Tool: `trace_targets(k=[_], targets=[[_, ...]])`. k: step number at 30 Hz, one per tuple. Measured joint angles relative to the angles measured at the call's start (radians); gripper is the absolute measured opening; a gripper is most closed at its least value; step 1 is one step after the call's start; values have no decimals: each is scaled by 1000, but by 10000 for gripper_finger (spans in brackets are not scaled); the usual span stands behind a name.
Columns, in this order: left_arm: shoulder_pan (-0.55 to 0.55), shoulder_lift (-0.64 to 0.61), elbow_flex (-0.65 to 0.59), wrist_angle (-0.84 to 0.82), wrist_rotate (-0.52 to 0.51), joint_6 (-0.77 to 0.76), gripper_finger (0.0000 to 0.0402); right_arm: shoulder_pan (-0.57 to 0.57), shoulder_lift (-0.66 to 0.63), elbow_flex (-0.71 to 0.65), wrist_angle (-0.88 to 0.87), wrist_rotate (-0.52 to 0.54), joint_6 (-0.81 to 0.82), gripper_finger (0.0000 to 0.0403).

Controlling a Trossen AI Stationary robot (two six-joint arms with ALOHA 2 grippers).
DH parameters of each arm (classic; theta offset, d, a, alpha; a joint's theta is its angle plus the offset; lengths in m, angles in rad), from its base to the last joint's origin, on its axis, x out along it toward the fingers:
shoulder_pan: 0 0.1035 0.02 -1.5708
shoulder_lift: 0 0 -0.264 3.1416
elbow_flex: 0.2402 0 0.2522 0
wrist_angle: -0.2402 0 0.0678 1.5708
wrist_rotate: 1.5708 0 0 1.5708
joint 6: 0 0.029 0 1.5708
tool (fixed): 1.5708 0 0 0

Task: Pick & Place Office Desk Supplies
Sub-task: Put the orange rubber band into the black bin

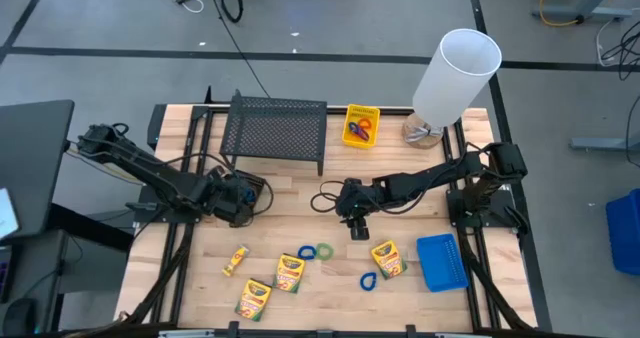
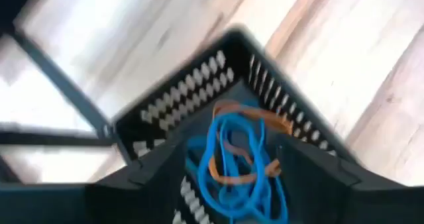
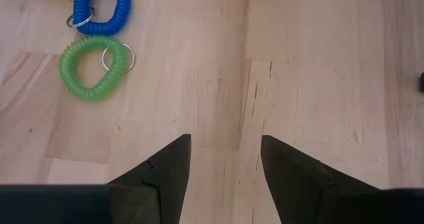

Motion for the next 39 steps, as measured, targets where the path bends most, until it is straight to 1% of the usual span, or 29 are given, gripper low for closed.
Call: trace_targets(k=[3, 5, 8, 11, 13, 16, 19, 20, 22, 25, 29, 33, 39], targets=[[-11, 0, 0, 111, -91, 94, 267, 0, 0, 0, 0, 0, 0, 192], [-29, -2, 0, 243, -173, 193, 273, 0, 0, 0, 4, 10, 0, 192], [-52, -2, 0, 526, -268, 427, 276, -1, 0, 0, 6, 53, -4, 192], [-77, -2, 0, 829, -281, 699, 276, 0, 0, 0, 8, 102, -9, 192], [-92, -2, 0, 1019, -223, 861, 276, -1, 0, 0, 5, 125, -11, 192], [-99, 17, 0, 1259, -29, 1037, 276, -11, 0, 0, -30, 133, -11, 192], [-92, 67, 0, 1430, 174, 1133, 276, -30, 0, 0, -100, 133, -4, 192], [-85, 89, 0, 1467, 228, 1151, 276, -40, 0, 0, -124, 134, -3, 192], [-67, 141, 0, 1517, 299, 1165, 276, -59, 0, 0, -162, 138, 5, 192], [-32, 221, 0, 1556, 333, 1168, 276, -91, 0, 0, -209, 140, 13, 192], [4, 299, -1, 1574, 334, 1164, 276, -134, 0, 0, -287, 140, 2, 192], [35, 334, -3, 1580, 347, 1151, 275, -183, 0, 0, -375, 140, -4, 192], [68, 378, -3, 1635, 418, 1149, 275, -244, 0, 0, -507, 140, -17, 192]])
